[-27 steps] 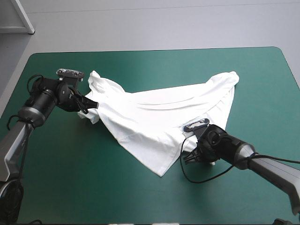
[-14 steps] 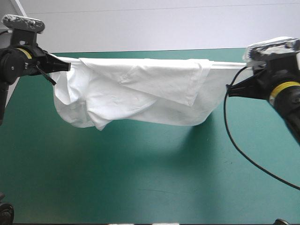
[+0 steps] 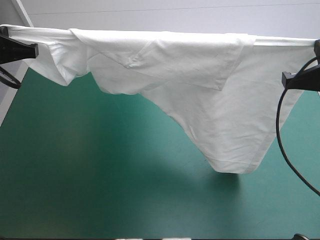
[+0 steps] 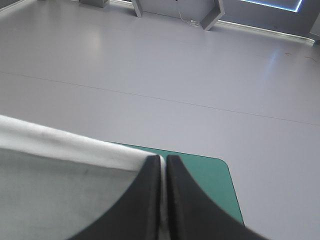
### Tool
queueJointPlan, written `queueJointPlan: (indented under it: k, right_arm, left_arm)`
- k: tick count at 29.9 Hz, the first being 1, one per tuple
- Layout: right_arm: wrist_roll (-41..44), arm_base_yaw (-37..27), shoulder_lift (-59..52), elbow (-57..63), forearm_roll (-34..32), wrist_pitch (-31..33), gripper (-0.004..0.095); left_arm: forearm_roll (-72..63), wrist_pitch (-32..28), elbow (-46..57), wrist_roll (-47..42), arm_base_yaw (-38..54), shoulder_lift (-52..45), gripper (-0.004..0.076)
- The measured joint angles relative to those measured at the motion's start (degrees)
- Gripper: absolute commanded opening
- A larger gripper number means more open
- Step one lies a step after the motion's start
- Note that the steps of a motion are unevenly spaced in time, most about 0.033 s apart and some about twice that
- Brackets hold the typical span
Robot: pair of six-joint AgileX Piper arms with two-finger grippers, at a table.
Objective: Fold the cloth
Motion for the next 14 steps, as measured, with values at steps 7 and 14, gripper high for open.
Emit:
queueJointPlan:
  k: [7,14]
  right_arm:
    - [-0.15,-0.53,-0.67,-0.26,0.38,2.67,-0.0014]
    - [-0.74,-1.04,2.47,-0.57,-0.26,4.97,-0.0014]
  left_arm:
    - [-6.75,0.06,0.20,3.15,0.12,-1.02,-0.0010]
    - [-9.98,0.11,4.44,4.55,0.38,2.40,-0.0010]
